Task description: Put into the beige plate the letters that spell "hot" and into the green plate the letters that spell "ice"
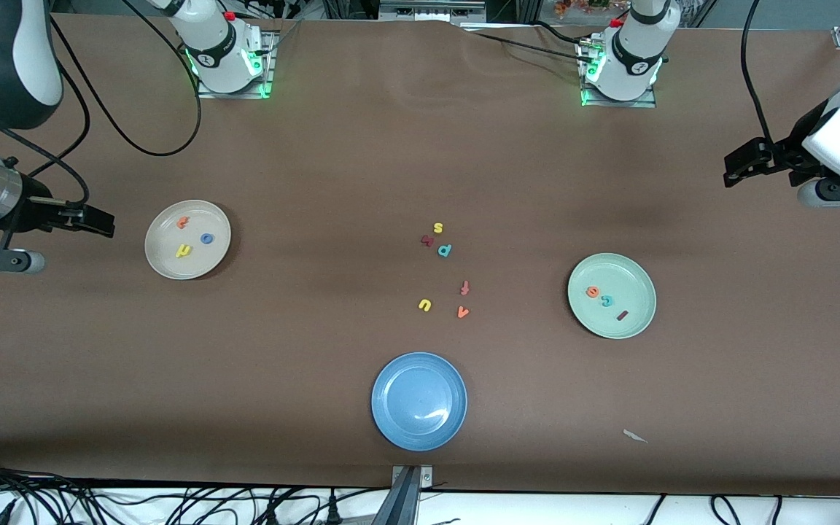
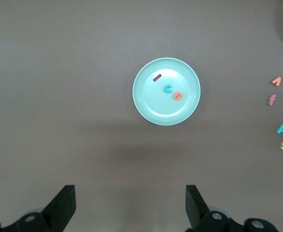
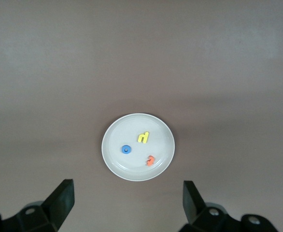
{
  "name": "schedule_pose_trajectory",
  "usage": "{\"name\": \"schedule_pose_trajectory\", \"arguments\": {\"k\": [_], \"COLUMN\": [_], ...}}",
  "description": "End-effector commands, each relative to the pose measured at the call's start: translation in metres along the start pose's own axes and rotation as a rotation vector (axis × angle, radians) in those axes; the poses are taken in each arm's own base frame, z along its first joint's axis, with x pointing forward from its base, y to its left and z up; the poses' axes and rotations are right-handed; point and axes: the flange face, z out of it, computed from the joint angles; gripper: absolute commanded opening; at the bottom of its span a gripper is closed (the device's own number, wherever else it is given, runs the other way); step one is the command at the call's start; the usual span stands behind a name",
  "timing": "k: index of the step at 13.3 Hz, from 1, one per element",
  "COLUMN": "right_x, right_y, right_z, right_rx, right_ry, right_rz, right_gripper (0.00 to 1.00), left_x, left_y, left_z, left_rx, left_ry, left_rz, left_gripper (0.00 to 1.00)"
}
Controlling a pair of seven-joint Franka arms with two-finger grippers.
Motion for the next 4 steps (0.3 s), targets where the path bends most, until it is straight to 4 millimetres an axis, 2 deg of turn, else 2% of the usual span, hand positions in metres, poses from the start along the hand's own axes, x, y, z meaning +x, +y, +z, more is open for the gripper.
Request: {"name": "schedule_pose_trajectory", "arguments": {"k": [1, 4], "right_x": [-0.003, -0.002], "right_y": [0.002, 0.015], "right_z": [-0.015, -0.022], "right_rx": [0.035, 0.079], "right_ry": [-0.008, 0.004], "right_rz": [-0.006, 0.025], "right_gripper": [0.99, 0.99], "left_x": [-0.002, -0.003], "left_y": [0.005, 0.005], "left_z": [-0.009, -0.011], "left_rx": [-0.029, -0.031], "left_ry": [-0.005, 0.005], "left_rz": [0.017, 0.015], "left_gripper": [1.00, 1.00]}}
